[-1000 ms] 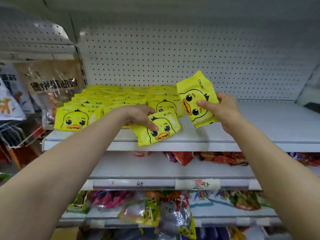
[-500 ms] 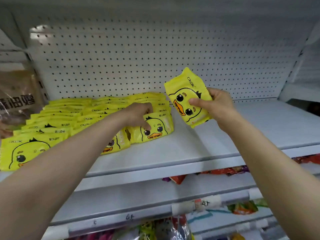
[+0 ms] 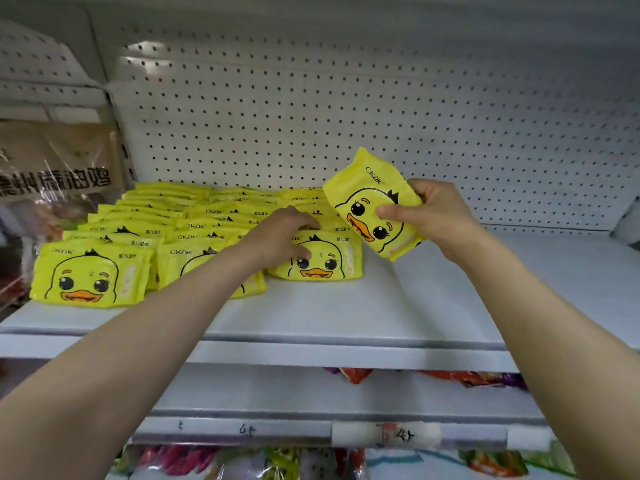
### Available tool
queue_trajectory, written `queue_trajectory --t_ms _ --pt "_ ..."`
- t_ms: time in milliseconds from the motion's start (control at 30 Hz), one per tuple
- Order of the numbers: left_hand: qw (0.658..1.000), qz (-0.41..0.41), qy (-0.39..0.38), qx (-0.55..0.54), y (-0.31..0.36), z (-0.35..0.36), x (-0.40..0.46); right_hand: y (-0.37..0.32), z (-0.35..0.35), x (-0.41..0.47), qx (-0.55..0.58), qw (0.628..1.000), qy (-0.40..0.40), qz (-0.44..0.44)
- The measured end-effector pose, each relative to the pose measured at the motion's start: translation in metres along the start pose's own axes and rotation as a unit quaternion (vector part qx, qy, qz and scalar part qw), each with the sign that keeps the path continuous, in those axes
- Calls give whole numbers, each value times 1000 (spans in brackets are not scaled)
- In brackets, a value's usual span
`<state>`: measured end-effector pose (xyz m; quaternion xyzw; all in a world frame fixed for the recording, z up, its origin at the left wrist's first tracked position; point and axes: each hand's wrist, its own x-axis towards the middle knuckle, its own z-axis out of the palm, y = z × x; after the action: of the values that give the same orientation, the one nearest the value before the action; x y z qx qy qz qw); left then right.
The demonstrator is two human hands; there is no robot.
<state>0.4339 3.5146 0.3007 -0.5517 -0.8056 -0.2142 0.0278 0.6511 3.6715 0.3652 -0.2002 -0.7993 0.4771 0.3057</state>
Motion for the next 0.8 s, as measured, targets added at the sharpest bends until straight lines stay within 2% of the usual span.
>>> queue_trajectory --t_ms 100,233,300,500,600,733,800 --pt "998 -19 47 40 -3 -4 -22 0 7 9 -66 996 -63 0" --pt "979 -28 165 117 -17 -6 -61 -3 19 17 -172 978 -120 -23" --pt "972 -51 188 131 -24 -1 -78 -2 29 19 -213 965 -147 -37" --pt "972 -60 180 135 -32 15 -99 10 63 22 -276 938 -205 -48" --pt "979 -55 164 108 -35 14 -101 19 76 26 -266 936 -226 -46" --pt "981 -40 160 99 -37 12 -103 28 87 29 -262 942 -203 -51" --pt "982 -35 159 94 -39 13 -103 30 90 28 -290 936 -181 -82"
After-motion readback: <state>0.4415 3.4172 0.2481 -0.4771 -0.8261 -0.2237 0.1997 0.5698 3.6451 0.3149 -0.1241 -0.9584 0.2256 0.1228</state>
